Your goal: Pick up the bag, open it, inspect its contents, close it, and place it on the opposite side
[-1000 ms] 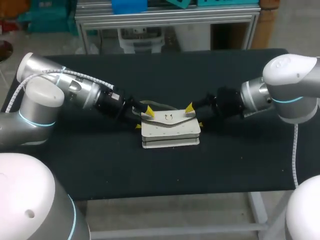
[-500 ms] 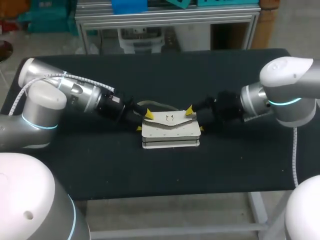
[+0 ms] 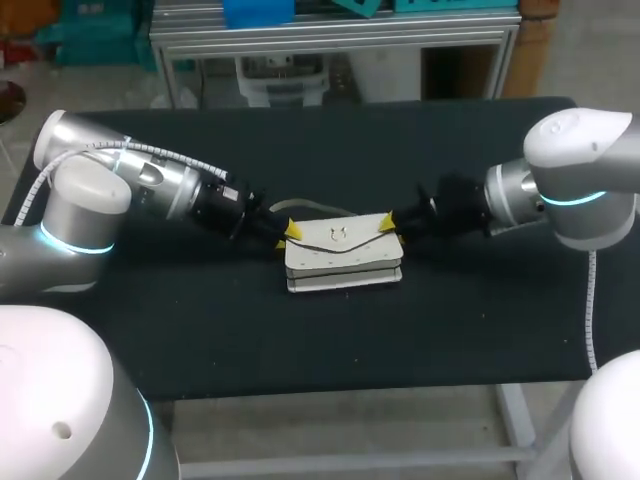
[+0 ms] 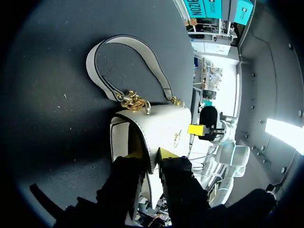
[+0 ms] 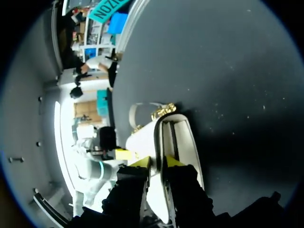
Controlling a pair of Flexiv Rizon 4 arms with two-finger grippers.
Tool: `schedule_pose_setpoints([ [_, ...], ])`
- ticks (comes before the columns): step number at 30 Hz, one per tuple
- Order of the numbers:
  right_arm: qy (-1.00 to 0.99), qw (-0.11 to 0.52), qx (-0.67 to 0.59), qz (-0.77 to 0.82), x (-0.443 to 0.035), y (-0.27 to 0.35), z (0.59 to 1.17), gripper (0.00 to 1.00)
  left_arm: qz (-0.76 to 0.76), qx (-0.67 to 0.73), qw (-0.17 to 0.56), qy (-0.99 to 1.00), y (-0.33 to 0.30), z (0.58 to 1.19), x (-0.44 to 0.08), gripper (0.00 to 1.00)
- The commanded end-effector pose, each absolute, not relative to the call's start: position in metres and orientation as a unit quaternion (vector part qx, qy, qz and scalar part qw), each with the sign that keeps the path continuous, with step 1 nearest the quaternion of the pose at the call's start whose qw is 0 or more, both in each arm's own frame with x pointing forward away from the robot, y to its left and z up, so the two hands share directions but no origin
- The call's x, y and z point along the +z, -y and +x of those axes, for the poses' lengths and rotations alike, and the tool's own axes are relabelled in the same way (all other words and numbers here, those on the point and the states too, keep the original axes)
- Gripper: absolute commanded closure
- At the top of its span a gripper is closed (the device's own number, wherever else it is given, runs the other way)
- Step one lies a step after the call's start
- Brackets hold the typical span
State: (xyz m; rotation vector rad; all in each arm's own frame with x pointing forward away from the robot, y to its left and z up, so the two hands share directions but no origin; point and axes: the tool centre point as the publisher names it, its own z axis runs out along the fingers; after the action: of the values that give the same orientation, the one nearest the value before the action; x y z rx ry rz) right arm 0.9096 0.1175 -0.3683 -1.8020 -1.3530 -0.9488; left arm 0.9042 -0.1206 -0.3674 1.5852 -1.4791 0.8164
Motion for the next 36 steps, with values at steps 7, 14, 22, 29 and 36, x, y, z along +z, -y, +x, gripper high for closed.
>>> schedule_pose_setpoints([
  [7, 0.521, 0.333, -0.372, -0.692, -0.361, -0.121, 0.899, 0.0, 0.629, 0.328, 0.39, 0.588, 0.131, 0.897, -0.36, 0.19],
  [14, 0.524, 0.332, -0.371, -0.691, -0.366, -0.12, 0.896, 0.19, 0.633, 0.326, 0.392, 0.583, 0.132, 0.896, -0.365, 0.51],
  [22, 0.536, 0.331, -0.359, -0.689, -0.372, -0.122, 0.895, 1.0, 0.643, 0.32, 0.394, 0.574, 0.131, 0.898, -0.373, 1.0],
  [29, 0.545, 0.331, -0.356, -0.683, -0.371, -0.122, 0.894, 1.0, 0.645, 0.321, 0.388, 0.575, 0.129, 0.894, -0.369, 1.0],
  [36, 0.554, 0.322, -0.357, -0.68, -0.364, -0.118, 0.889, 0.0, 0.648, 0.322, 0.364, 0.586, 0.128, 0.883, -0.359, 0.0],
])
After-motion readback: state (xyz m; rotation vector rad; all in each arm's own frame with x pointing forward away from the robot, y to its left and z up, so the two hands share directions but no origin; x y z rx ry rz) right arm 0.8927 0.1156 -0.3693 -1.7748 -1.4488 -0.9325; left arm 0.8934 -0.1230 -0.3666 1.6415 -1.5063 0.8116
